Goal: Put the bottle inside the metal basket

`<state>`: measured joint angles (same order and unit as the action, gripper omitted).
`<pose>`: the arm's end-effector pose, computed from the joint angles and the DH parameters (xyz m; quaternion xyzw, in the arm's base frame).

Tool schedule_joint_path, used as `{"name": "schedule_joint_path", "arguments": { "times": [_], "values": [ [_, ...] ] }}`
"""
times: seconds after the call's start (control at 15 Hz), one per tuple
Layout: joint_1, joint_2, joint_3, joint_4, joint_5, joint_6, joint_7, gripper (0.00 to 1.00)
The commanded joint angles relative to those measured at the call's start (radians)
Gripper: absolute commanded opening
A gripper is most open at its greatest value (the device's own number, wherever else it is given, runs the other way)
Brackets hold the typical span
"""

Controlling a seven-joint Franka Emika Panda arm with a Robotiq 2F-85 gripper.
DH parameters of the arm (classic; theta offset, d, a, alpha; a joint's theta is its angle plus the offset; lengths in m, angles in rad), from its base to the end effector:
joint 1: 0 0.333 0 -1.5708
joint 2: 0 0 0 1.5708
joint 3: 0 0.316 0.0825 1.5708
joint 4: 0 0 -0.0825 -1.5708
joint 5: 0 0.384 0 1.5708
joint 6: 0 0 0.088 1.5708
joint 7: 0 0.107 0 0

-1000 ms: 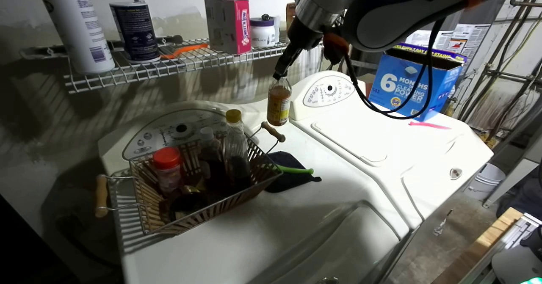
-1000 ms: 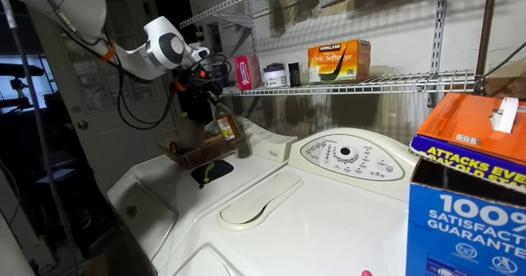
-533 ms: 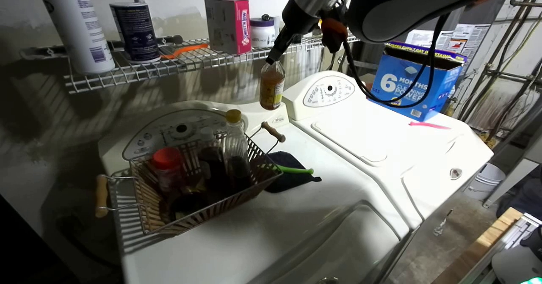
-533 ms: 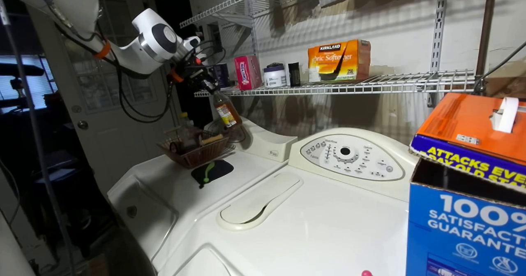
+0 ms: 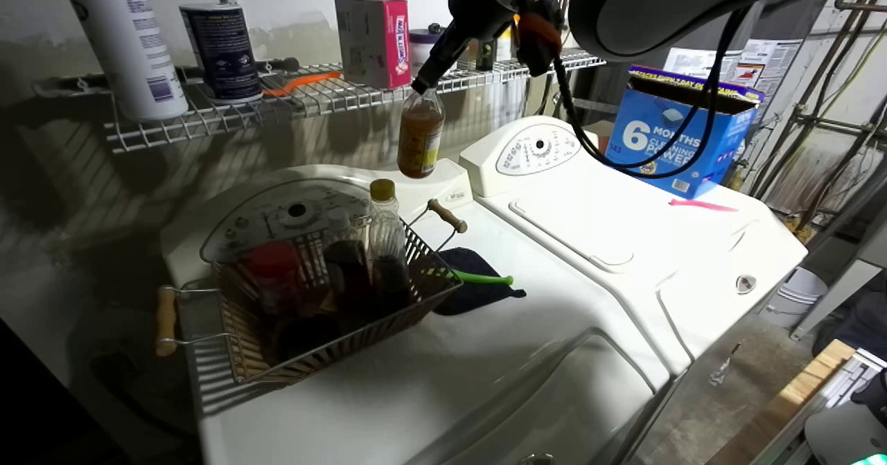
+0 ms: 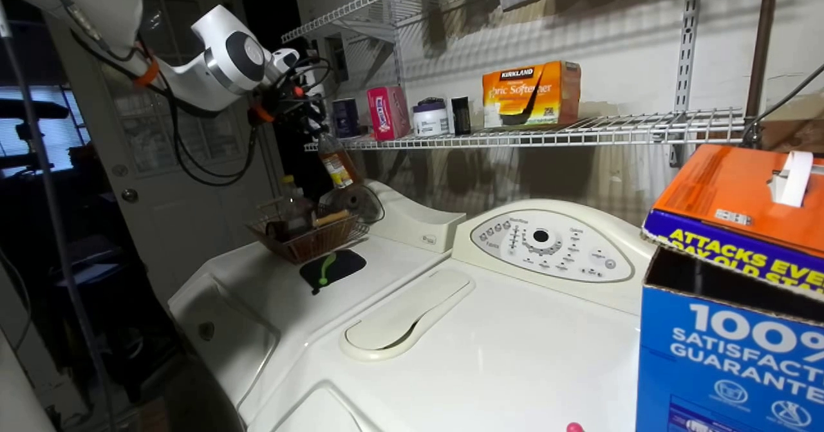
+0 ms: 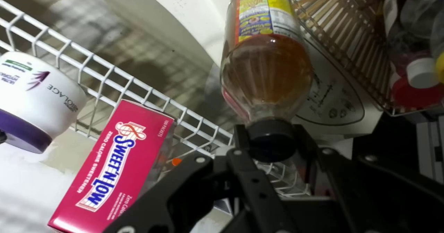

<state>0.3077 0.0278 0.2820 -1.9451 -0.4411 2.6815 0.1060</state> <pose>0.5021 0.3500 0.5463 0.8533 0.3637 0.3723 0.0306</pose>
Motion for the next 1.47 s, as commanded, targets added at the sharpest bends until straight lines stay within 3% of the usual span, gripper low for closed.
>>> {"name": "schedule_joint_path", "arguments": {
  "times": [0.0,0.6,1.13,1.4],
  "values": [
    [0.000,-0.001,0.014,0.005,0.135,0.067,-0.096,0.10],
    [0.001,0.079,0.054,-0.002,0.388,0.108,-0.275,0.10],
    [-0.017,0.142,0.099,-0.006,0.511,0.106,-0.378,0.10],
    [-0.014,0.180,0.098,0.009,0.513,0.127,-0.394,0.10]
  ]
}}
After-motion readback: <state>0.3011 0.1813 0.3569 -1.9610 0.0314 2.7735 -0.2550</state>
